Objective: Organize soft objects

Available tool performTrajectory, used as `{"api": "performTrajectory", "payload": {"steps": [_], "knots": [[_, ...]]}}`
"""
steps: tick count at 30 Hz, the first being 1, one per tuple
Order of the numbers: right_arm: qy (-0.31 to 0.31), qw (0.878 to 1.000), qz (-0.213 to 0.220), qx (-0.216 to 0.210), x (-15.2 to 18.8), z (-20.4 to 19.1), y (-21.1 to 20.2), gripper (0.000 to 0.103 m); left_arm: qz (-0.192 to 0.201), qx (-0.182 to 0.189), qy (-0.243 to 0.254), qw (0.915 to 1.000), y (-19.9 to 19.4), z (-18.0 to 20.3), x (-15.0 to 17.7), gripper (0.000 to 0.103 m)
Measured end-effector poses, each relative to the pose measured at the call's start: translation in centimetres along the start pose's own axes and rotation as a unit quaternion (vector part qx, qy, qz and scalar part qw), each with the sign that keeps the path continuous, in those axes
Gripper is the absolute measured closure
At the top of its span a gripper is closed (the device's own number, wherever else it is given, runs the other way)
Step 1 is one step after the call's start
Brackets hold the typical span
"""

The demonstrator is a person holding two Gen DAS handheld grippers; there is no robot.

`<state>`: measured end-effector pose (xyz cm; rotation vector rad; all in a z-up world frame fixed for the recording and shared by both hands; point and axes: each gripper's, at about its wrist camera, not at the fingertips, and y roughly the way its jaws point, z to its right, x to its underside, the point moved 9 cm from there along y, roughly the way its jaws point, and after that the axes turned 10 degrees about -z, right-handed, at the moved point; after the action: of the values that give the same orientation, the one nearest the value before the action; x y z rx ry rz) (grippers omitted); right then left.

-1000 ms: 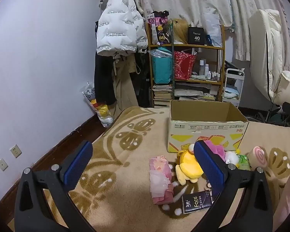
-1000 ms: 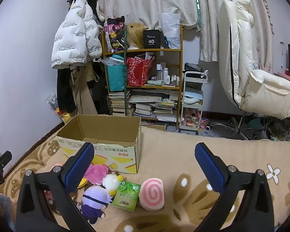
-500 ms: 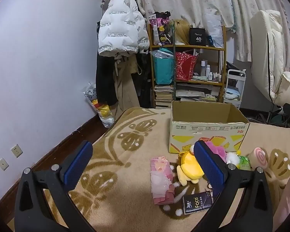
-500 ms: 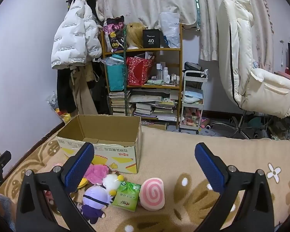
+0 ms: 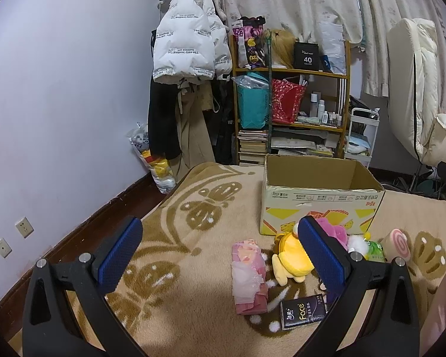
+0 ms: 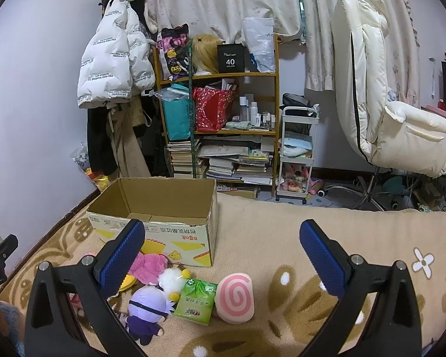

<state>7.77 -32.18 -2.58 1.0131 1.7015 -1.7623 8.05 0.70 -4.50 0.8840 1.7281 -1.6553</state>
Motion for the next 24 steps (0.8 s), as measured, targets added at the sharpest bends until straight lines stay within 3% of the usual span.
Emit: {"api": "performTrajectory", "payload": {"steps": [24], "knots": [[0.001,1.0,-0.005,-0.003,0.06,0.24,0.27,0.0,-0.002,-0.002,0.0,1.0,0.13,-0.03,0.08,0.0]]}}
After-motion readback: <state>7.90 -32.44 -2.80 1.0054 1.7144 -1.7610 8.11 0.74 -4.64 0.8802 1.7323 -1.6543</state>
